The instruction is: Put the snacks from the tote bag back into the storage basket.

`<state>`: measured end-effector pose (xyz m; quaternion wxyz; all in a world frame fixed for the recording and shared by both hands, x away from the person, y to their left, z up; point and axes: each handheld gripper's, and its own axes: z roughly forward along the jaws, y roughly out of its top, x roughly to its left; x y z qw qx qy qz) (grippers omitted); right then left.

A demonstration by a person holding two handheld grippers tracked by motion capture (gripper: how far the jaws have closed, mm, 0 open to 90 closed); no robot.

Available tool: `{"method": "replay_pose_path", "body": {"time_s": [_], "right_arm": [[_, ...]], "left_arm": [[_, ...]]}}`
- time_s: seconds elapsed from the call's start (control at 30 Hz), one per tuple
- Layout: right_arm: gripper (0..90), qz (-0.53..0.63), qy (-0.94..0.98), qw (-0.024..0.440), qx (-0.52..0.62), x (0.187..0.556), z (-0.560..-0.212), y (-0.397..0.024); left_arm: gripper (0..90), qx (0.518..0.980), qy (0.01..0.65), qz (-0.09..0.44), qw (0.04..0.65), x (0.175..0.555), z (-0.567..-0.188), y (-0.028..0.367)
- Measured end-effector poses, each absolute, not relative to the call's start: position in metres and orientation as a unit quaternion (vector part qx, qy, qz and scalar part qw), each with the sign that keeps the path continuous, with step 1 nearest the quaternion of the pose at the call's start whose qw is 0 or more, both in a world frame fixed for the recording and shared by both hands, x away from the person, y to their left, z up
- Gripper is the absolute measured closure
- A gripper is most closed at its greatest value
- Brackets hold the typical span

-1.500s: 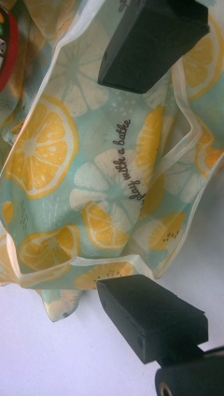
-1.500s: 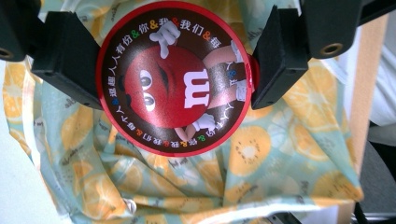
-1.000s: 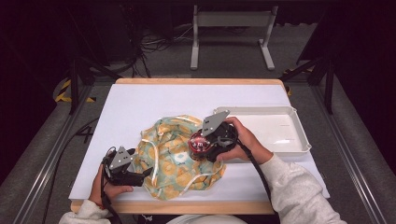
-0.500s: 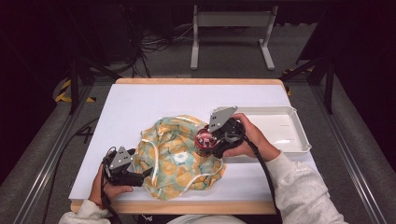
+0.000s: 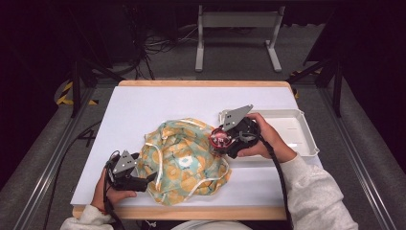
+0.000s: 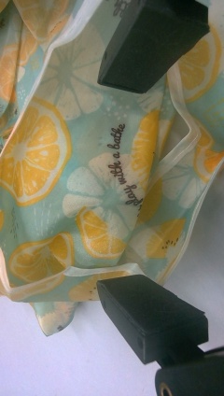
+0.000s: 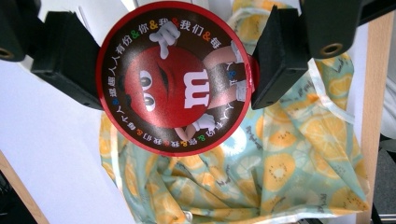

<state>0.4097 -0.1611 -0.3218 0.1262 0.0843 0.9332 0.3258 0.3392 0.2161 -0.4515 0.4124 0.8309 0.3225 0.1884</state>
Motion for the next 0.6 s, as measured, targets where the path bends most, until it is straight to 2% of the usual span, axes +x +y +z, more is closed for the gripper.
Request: {"method": "replay_pose_path", "body": {"time_s": [0.6], "right_arm": [[23.7, 0.308, 0.934, 0.139, 0.115, 0.42, -0.321, -0.196]], "left_arm": [[5.0, 0.832, 0.322, 0.188, 0.41, 0.339, -0.452, 0.215]]}}
